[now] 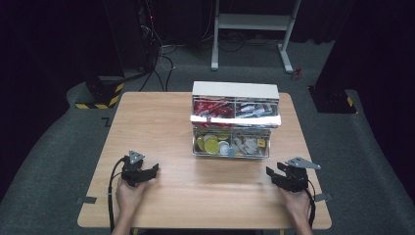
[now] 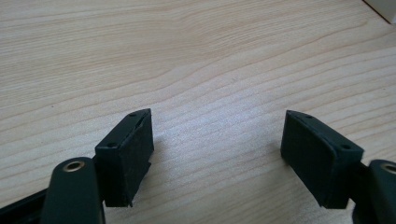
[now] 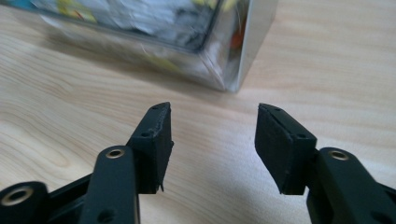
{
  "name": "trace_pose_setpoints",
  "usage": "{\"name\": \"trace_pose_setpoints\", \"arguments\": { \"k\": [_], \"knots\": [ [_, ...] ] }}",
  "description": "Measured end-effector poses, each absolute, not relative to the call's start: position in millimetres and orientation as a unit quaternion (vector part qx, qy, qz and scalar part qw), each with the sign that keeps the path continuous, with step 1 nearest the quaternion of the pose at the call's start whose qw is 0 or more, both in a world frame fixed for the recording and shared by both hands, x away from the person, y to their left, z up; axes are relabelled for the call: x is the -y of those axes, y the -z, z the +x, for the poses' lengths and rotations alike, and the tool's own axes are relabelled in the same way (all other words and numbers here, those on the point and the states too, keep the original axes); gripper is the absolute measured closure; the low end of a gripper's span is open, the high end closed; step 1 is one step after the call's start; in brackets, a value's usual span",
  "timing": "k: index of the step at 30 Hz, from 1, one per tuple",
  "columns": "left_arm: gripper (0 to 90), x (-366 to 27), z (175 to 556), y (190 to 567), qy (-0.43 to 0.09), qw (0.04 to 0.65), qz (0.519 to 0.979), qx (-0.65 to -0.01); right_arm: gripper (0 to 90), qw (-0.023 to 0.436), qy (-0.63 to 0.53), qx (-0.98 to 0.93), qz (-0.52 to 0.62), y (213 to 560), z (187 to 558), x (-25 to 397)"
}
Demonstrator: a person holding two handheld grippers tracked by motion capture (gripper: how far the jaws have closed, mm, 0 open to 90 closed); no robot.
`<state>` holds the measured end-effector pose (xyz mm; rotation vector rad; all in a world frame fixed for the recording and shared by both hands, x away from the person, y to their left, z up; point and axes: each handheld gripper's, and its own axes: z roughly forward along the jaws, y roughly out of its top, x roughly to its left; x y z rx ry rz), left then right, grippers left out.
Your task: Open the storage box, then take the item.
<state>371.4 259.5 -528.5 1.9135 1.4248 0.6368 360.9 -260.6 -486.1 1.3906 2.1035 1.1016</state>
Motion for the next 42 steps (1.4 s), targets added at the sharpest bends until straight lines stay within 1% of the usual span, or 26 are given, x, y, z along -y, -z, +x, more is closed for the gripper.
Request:
{"name": "trace_pose_setpoints", "arguments": {
  "k": [2, 7, 9, 11, 18, 24, 34, 42],
  "knots": [
    [25.7, -260, 371, 528, -0.243, 0.33, 0.732, -0.545, 48.1, 0.199, -0.394, -0.752, 0.49, 483, 361, 261],
    [25.7, -260, 371, 528, -0.243, 0.33, 0.732, -0.545, 53.7, 0.203, -0.418, -0.748, 0.475, 461, 357, 258],
    [25.7, -259, 371, 528, -0.244, 0.33, 0.732, -0.545, 54.1, 0.202, -0.42, -0.748, 0.473, 459, 357, 257],
    [25.8, -260, 371, 528, -0.243, 0.33, 0.732, -0.545, 55.4, 0.203, -0.428, -0.75, 0.462, 449, 356, 254],
    [25.8, -260, 371, 528, -0.243, 0.33, 0.732, -0.545, 56.3, 0.206, -0.441, -0.751, 0.446, 431, 359, 248],
    [25.9, -260, 371, 528, -0.242, 0.33, 0.732, -0.545, 56.5, 0.194, -0.455, -0.755, 0.431, 418, 368, 240],
    [26.0, -260, 371, 528, -0.242, 0.33, 0.731, -0.545, 60.2, 0.181, -0.472, -0.762, 0.406, 395, 381, 223],
    [26.0, -260, 371, 528, -0.242, 0.33, 0.732, -0.545, 64.3, 0.18, -0.478, -0.767, 0.389, 380, 391, 212]
  ]
}}
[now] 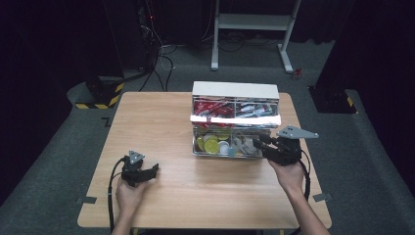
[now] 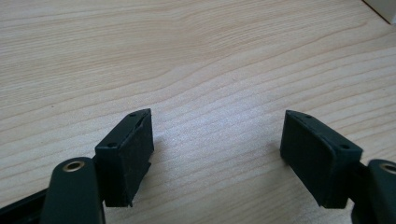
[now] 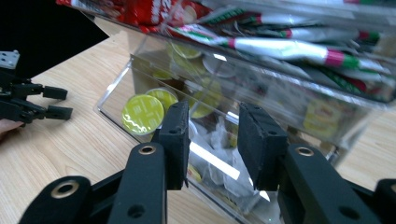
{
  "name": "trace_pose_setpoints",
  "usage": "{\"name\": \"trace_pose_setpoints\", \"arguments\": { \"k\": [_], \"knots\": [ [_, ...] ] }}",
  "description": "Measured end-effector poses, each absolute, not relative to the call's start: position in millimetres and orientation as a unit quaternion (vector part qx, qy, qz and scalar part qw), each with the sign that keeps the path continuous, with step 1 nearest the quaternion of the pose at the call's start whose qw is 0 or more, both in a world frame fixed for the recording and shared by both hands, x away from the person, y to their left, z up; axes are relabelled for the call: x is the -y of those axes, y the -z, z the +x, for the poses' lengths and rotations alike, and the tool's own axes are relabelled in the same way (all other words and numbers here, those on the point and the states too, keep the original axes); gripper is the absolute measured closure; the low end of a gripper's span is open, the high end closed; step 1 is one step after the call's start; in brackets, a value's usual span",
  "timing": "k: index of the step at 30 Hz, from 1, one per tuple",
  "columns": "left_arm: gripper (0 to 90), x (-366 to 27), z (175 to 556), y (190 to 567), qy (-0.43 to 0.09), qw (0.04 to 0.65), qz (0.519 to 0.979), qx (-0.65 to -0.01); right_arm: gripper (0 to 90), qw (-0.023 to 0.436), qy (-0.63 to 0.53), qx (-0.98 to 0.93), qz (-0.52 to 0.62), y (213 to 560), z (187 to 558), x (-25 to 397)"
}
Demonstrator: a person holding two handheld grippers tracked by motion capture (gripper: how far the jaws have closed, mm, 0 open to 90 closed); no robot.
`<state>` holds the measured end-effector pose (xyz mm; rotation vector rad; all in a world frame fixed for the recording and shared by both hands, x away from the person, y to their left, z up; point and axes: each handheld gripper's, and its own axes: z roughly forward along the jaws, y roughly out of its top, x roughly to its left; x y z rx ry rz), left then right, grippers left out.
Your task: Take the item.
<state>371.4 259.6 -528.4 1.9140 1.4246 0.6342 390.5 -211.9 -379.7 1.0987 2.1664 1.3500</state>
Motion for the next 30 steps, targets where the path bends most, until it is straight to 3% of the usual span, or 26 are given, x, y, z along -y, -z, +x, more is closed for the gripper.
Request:
{"name": "trace_pose_setpoints", "arguments": {
  "k": [30],
  "knots": [
    [25.9, -259, 371, 528, -0.244, 0.329, 0.732, -0.545, 68.0, 0.169, -0.491, -0.77, 0.372, 350, 411, 186]
  ]
}}
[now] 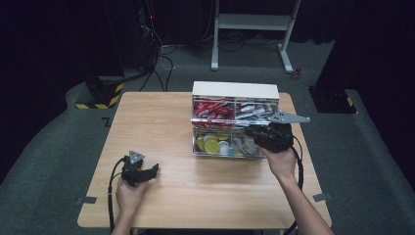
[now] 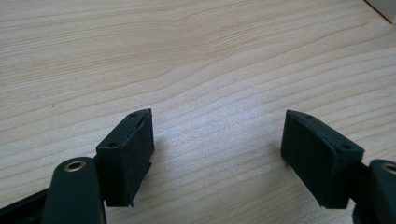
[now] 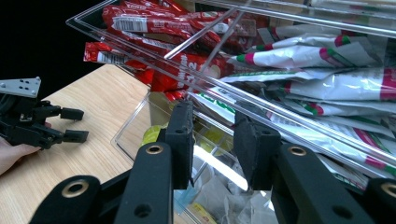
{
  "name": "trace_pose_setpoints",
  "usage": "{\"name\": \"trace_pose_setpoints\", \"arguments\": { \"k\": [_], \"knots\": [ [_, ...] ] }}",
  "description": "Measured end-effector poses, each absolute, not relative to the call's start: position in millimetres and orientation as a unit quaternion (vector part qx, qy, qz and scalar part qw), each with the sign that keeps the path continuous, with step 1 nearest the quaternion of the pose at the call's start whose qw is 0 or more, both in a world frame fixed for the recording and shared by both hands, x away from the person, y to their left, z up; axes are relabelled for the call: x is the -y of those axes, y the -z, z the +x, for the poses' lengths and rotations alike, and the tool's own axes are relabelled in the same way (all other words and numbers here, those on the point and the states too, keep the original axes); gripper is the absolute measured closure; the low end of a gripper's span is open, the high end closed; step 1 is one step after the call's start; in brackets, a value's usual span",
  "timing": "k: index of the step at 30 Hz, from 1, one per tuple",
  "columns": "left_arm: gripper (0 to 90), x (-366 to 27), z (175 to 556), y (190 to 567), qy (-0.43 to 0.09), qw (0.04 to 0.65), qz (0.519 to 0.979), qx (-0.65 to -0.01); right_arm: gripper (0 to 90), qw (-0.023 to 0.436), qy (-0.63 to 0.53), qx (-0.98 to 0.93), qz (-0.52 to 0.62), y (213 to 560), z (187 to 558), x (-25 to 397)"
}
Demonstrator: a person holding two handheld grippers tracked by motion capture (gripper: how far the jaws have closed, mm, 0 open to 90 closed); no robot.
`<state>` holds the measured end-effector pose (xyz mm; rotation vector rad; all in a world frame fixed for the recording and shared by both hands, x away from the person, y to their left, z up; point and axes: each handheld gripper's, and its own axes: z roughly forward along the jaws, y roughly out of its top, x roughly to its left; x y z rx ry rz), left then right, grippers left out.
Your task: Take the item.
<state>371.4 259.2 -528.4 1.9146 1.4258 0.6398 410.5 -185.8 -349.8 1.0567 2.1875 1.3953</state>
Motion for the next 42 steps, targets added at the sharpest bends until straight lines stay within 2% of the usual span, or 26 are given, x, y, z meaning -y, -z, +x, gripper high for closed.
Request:
{"name": "trace_pose_setpoints", "arguments": {
  "k": [23, 30, 42],
  "knots": [
    [23.5, -258, 374, 528, -0.236, 0.329, 0.739, -0.538, 64.7, 0.197, -0.491, -0.769, 0.359, 324, 411, 184],
    [25.9, -258, 375, 515, -0.206, 0.368, 0.736, -0.53, 61.0, 0.208, -0.489, -0.766, 0.362, 319, 411, 185],
    [28.9, -254, 383, 485, -0.19, 0.41, 0.733, -0.509, 60.6, 0.209, -0.497, -0.757, 0.369, 313, 414, 187]
  ]
}}
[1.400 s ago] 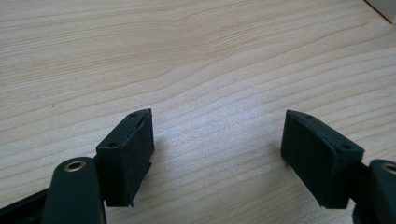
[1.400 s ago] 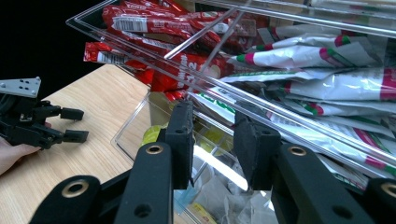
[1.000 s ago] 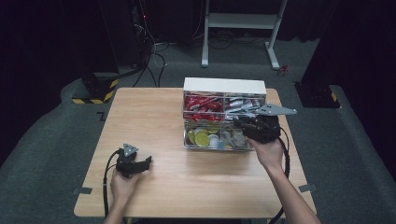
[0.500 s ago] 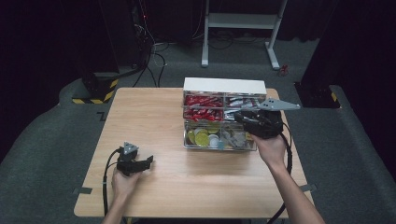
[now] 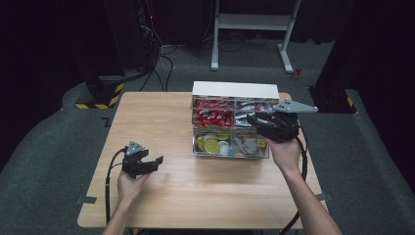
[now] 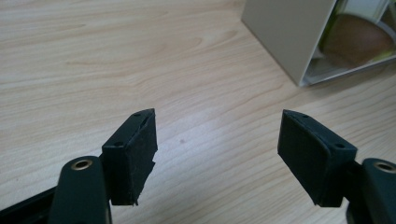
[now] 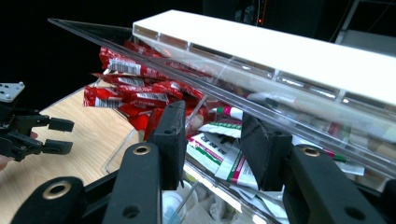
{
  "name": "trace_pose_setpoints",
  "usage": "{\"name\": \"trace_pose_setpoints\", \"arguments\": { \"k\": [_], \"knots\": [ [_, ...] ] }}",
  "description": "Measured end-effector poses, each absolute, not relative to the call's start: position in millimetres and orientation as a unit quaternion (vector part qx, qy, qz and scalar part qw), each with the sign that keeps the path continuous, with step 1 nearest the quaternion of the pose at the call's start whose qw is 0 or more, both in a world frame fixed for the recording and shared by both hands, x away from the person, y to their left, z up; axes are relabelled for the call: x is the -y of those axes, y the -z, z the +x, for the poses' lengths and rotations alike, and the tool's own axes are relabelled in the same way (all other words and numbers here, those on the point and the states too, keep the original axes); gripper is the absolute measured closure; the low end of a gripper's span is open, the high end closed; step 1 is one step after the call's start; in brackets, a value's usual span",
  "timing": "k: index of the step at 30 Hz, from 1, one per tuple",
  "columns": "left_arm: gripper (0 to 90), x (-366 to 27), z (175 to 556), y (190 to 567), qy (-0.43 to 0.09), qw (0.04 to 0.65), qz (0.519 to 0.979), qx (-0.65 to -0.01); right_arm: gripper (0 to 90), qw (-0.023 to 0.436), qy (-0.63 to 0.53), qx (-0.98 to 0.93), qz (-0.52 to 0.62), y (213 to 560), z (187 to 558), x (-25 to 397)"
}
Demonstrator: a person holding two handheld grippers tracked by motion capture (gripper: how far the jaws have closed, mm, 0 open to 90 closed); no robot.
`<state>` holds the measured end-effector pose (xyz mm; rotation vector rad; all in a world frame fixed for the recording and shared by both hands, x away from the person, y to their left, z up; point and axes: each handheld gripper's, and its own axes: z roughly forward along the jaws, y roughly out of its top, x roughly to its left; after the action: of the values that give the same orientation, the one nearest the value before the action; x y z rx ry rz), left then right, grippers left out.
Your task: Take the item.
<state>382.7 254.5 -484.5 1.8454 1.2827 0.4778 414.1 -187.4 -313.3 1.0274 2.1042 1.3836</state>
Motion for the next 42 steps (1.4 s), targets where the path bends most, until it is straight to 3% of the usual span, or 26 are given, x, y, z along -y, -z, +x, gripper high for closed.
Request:
{"name": "trace_pose_setpoints", "arguments": {
  "k": [3, 27, 42],
  "knots": [
    [29.6, -257, 386, 480, -0.16, 0.427, 0.727, -0.514, 60.5, 0.211, -0.498, -0.757, 0.367, 311, 415, 187],
    [30.1, -221, 399, 421, -0.167, 0.465, 0.75, -0.441, 59.7, 0.216, -0.501, -0.753, 0.369, 305, 419, 187],
    [36.5, -195, 407, 377, -0.171, 0.488, 0.761, -0.392, 57.4, 0.213, -0.496, -0.752, 0.377, 301, 423, 191]
  ]
}}
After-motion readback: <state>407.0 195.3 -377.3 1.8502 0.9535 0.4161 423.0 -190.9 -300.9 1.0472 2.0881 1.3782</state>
